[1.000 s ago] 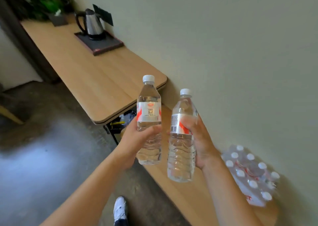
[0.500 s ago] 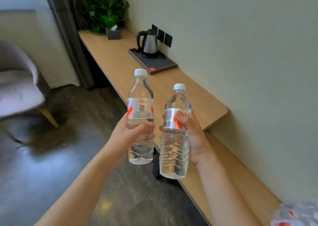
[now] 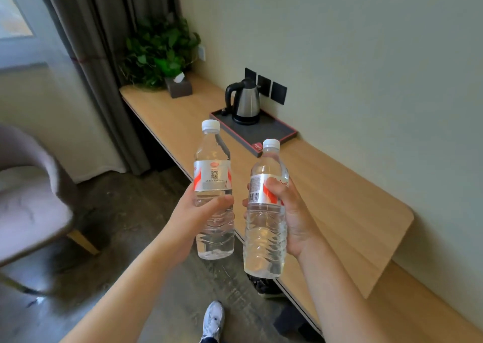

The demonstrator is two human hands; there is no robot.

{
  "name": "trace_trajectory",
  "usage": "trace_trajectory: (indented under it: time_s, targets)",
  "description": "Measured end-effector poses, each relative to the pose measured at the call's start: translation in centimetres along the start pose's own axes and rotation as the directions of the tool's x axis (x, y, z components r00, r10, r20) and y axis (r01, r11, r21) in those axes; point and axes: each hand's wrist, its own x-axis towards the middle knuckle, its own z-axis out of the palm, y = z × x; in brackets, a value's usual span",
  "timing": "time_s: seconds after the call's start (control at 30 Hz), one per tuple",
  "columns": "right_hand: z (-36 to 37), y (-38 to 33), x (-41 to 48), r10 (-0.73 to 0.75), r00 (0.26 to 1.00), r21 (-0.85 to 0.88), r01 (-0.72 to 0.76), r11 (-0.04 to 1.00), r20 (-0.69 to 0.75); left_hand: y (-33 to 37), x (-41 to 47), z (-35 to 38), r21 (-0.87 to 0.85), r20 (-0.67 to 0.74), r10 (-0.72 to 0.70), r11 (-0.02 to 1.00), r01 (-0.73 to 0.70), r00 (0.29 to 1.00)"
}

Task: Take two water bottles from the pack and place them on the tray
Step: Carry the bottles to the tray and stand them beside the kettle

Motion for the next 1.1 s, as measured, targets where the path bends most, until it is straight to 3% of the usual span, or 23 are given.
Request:
trace_trajectory:
  time_s: [0.2, 0.37, 0.57, 0.7, 0.87, 1.1]
  targets:
    - [0.6, 1.3, 13.6, -0.01, 0.997, 0.073, 0.016, 0.997, -0.074, 2.5, 12.6, -6.3, 0.044, 0.035, -0.072, 0.997, 0.07, 0.997]
    - [1.2, 0.2, 22.5, -0.033, 0.978, 0.017, 0.037, 0.999, -0.207, 4.7, 22.7, -9.3, 0.068, 0.037, -0.096, 0.993, 0.093, 0.995]
    - [1.1, 0.2, 31.8, -0.052, 0.903, 0.063, 0.087, 0.994, -0.426, 5.5, 35.5, -10.6, 0.109, 0.219, -0.121, 0.989, 0.099, 0.968]
    - [0.5, 0.5, 38.1, -0.105, 0.795, -0.001, 0.13, 0.992, -0.597, 5.3, 45.1, -11.0, 0.179, 0.404, -0.118, 0.983, 0.048, 0.907]
    - [-0.6, 0.7, 44.4, -0.12, 0.661, 0.03, 0.211, 0.977, -0.741, 4.8, 55.4, -9.6, 0.218, 0.533, -0.176, 0.974, 0.067, 0.828]
    - [-5.6, -1.2, 48.7, -0.071, 0.477, -0.01, 0.128, 0.992, -0.876, 3.6, 64.1, -4.1, 0.33, 0.646, -0.2, 0.944, -0.032, 0.737]
